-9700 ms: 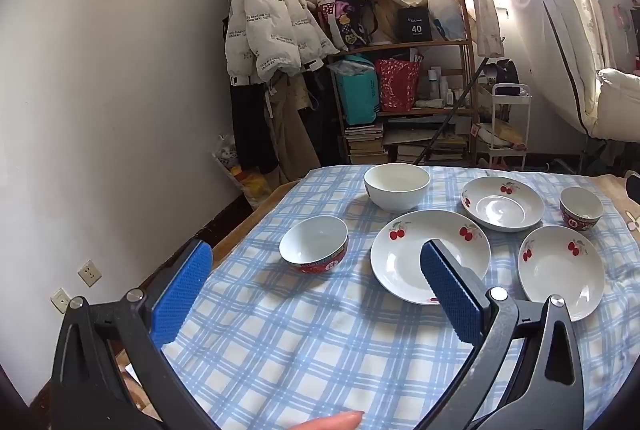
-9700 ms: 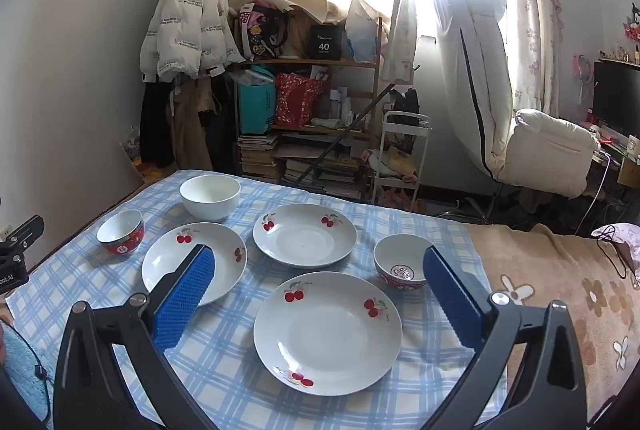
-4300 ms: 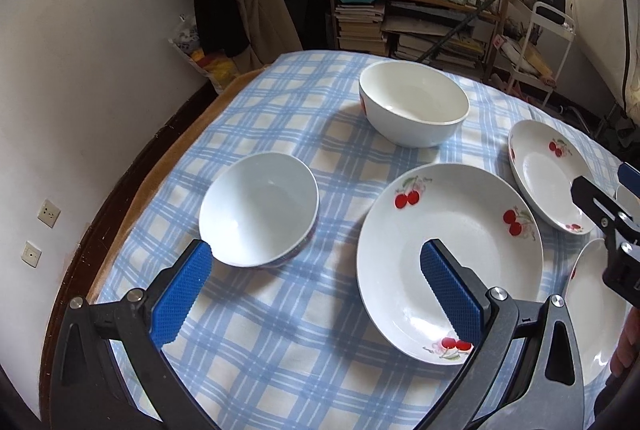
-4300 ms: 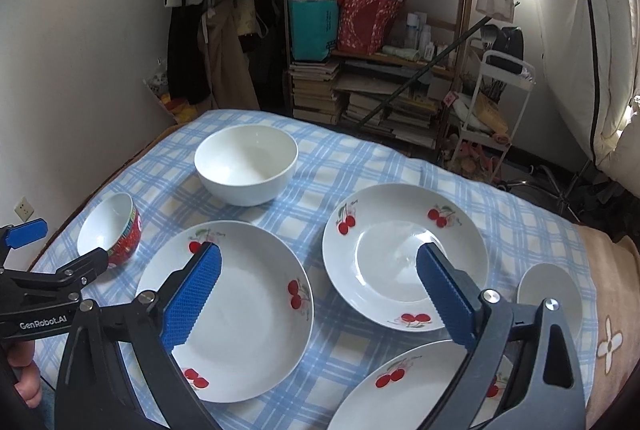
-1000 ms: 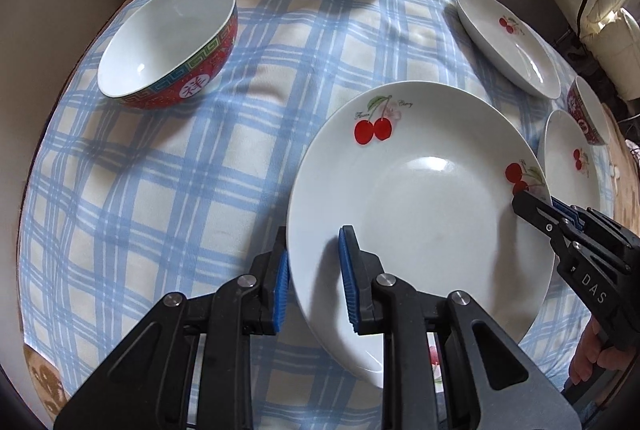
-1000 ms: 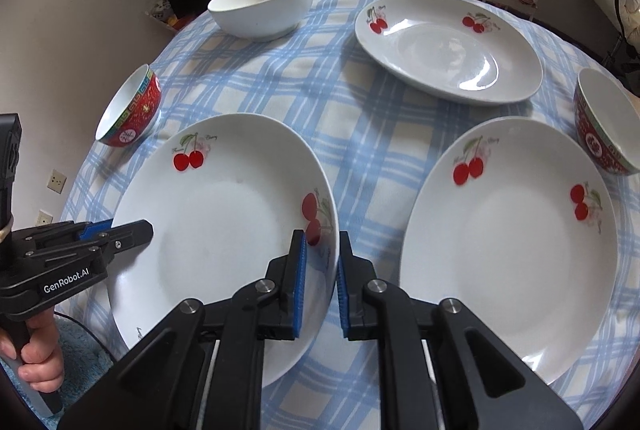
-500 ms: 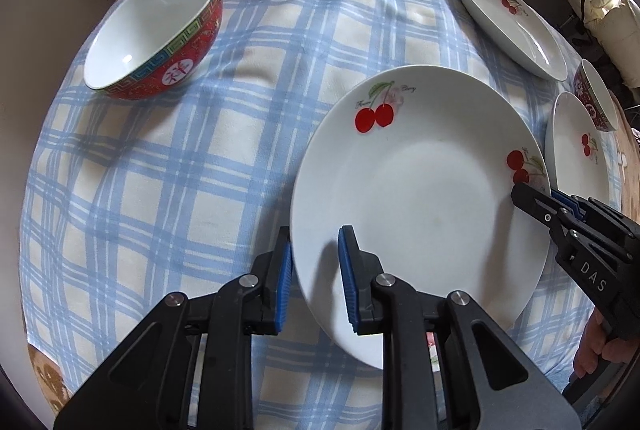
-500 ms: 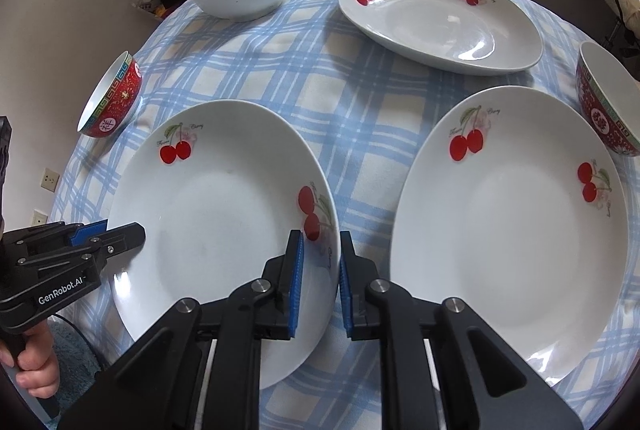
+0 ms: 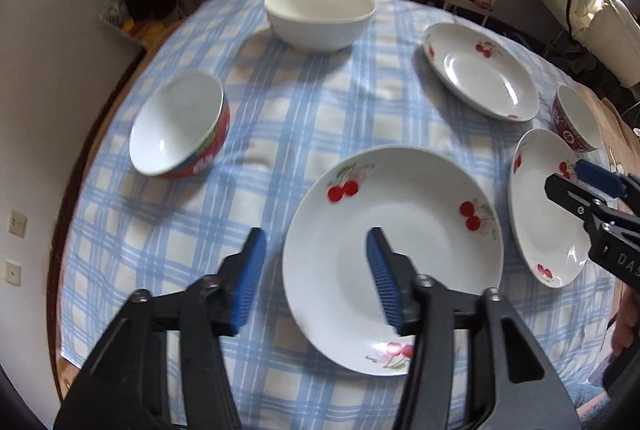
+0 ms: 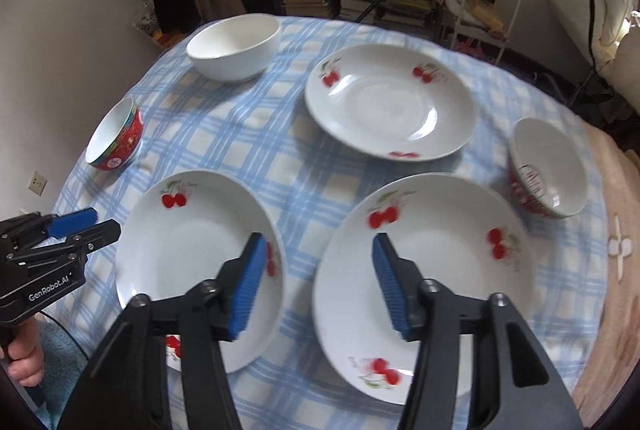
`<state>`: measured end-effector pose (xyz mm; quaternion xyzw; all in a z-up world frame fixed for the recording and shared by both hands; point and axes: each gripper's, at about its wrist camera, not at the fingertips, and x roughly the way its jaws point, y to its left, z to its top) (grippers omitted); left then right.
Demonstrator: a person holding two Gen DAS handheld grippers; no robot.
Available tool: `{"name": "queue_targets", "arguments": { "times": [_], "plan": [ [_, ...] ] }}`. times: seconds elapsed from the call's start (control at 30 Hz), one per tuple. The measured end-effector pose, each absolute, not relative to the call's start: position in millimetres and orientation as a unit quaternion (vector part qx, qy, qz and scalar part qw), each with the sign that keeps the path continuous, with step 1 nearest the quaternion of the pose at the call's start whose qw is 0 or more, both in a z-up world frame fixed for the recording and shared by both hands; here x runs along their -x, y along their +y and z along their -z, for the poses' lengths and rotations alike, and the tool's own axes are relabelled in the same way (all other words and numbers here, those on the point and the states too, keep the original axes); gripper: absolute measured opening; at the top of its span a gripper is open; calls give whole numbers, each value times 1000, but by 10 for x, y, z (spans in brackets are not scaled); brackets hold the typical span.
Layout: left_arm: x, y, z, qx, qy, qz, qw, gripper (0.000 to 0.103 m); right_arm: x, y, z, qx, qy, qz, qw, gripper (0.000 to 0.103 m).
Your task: Organize plates and bowls
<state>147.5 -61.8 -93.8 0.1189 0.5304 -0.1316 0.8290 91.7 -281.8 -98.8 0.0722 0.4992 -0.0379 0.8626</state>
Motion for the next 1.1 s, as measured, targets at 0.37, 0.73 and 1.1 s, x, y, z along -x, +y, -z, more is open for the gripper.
{"name": "queue_targets", "arguments": {
  "times": [0.37,0.73,1.1],
  "plan": [
    [-1381,-1340,839,-171,518,169,821,90,-608,-3562,807,-75,491,90,863,101],
    [-1397,-1921,975,-190,531,221,796,90,-387,-3962,963,-78,487,140,858,101],
    [-1425,-2297,1249,-204,552,236,773,88,-338,-4267,1240,-125,520,137,834,95]
  ]
}}
